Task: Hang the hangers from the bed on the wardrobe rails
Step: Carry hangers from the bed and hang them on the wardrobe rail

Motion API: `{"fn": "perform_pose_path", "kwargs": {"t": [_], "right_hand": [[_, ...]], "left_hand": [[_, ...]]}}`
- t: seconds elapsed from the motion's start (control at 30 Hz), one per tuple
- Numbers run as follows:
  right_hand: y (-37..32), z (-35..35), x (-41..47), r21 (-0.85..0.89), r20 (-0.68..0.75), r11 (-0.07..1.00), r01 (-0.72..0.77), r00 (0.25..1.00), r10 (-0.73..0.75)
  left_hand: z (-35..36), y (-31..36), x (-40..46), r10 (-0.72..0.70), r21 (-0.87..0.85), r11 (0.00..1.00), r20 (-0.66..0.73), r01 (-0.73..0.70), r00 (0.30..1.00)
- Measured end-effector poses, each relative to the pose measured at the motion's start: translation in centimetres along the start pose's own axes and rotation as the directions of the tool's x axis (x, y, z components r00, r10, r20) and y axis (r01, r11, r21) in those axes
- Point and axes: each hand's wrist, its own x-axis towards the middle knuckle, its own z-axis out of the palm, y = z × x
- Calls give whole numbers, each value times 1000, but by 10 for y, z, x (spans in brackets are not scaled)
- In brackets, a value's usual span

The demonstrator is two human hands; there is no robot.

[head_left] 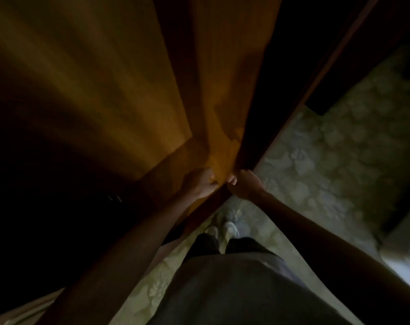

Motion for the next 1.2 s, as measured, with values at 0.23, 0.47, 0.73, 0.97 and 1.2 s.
{"fn": "perform_pose_path", "kwargs": {"t": [0.23,0.47,0.73,0.97,1.2], "right_hand": [[72,54,-51,239,-3,914,-328,941,338],[117,146,-144,597,34,593,-540,756,654],[128,282,-256,857,253,4,-516,429,867],[98,394,-340,858,484,-383,-343,288,826],[112,459,-393,781,623,-604,-156,241,744]], "left_hand": [[51,27,24,260,122,948,238,-295,936],[134,61,25,278,270,814,597,-515,752],[248,90,-38,207,355,572,810,-740,549],[360,145,-133,166,298,384,909,-874,383],[451,202,-219,144,253,350,937,-902,318]]}}
